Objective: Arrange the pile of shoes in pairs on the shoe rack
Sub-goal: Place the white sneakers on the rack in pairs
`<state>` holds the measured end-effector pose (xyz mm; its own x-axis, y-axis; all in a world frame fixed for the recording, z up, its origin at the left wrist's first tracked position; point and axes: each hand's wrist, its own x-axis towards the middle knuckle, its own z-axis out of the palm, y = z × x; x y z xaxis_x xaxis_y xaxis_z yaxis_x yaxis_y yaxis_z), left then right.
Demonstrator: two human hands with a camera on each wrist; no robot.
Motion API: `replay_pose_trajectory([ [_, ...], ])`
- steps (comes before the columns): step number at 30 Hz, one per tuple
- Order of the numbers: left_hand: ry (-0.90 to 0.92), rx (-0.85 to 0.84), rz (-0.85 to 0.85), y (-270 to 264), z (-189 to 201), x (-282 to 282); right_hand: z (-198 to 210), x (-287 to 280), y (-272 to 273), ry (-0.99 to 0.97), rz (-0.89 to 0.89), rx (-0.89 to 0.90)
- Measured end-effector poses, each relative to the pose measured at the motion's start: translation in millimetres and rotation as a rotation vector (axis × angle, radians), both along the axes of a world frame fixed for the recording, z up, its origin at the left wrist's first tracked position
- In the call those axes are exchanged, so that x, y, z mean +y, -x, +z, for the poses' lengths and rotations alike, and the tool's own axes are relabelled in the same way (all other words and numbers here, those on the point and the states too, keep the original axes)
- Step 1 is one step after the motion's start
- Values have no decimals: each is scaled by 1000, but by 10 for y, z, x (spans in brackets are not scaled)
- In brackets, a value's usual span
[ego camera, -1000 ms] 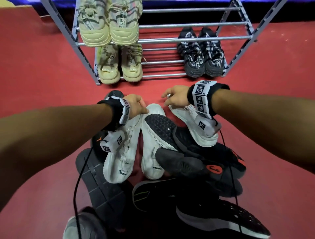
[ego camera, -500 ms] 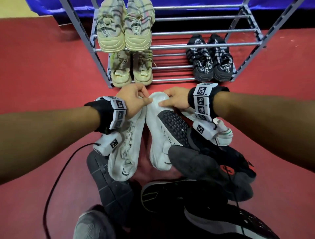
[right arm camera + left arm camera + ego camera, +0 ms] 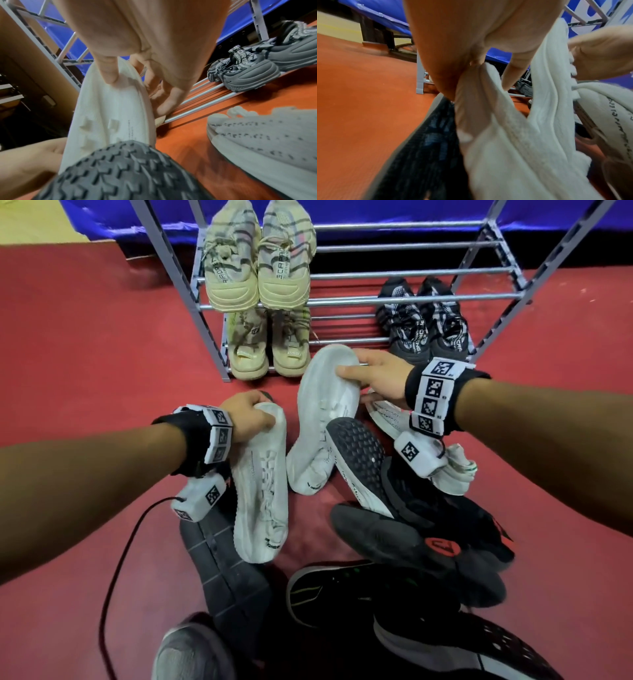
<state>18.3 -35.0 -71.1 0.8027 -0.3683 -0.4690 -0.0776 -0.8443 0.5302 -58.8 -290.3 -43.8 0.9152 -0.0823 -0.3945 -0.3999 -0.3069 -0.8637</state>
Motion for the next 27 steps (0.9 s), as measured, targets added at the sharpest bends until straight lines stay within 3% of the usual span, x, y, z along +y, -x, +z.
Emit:
replay_pose_trajectory([
  [4, -44, -158, 44, 27, -88, 41, 63, 51, -55, -102, -62, -97],
  [7, 113, -224, 146, 29, -66, 48, 104, 12, -85, -240, -138, -74],
  [11, 360, -155, 245, -54, 1, 38, 203, -157, -37, -432, -280, -18],
  [14, 491, -107, 275, -90, 101, -30, 267, -284, -24, -476, -375, -44],
  [18, 610, -209, 315, -159, 302, -213, 328, -331, -32, -488, -433, -93],
  [22, 711, -236, 271, -162, 439, -431, 375, -228, -61, -413, -272, -98],
  [27, 679, -267, 260, -104, 374, -458, 335, -176, -86, -185, -115, -166],
])
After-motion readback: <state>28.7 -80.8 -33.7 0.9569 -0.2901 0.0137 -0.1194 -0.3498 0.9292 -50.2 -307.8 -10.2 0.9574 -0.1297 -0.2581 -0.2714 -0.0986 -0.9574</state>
